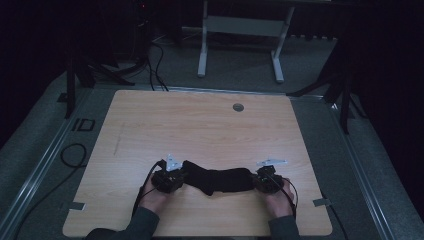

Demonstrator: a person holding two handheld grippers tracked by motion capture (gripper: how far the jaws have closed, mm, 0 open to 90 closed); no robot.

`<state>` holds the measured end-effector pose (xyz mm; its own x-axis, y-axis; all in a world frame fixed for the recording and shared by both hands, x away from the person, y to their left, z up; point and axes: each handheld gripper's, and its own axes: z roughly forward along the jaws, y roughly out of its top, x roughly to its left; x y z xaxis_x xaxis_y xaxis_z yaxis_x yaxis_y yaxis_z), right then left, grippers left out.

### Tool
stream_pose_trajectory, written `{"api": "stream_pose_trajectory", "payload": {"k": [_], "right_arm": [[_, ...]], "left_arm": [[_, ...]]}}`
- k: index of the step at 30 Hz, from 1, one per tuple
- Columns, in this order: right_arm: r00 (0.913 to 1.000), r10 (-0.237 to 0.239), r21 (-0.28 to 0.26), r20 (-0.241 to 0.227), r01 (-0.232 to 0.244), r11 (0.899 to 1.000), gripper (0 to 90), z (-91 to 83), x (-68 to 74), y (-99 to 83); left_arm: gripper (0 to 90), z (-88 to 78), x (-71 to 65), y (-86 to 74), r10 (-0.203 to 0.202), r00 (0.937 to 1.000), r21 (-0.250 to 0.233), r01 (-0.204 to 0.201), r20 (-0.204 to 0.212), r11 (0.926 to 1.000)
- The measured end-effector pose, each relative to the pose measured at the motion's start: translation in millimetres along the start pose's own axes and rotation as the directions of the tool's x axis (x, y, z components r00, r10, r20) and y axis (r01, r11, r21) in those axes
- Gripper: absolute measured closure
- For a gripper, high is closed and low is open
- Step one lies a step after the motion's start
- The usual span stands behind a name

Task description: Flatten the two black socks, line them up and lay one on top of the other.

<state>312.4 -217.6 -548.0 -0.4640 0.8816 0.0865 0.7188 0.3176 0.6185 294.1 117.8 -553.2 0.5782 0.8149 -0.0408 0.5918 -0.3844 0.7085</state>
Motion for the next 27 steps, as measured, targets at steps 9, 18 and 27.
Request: {"api": "stream_pose_trajectory", "payload": {"k": [9, 18, 27], "right_arm": [[0.9955, 0.002, -0.033, 0.095, 0.001, 0.999, 66.0, 5.3, -6.5, 10.5], [0.9951, 0.061, -0.084, 0.078, -0.055, 0.995, 57.1, -9.1, -21.5, 12.2], [0.9947, 0.084, -0.128, 0.060, -0.076, 0.989, 54.9, -18.5, -27.3, 12.7]], "left_arm": [[74.6, 0.4, -1.9, 0.1, 0.003, 1.0000, -0.001, -0.003, 0.009, 1.0000], [74.5, 0.6, -2.2, 0.4, 0.001, 1.0000, -0.002, -0.001, 0.007, 1.0000], [65.0, -5.2, 1.8, 2.2, -0.023, 0.9983, -0.046, 0.025, 0.054, 0.9986]]}}
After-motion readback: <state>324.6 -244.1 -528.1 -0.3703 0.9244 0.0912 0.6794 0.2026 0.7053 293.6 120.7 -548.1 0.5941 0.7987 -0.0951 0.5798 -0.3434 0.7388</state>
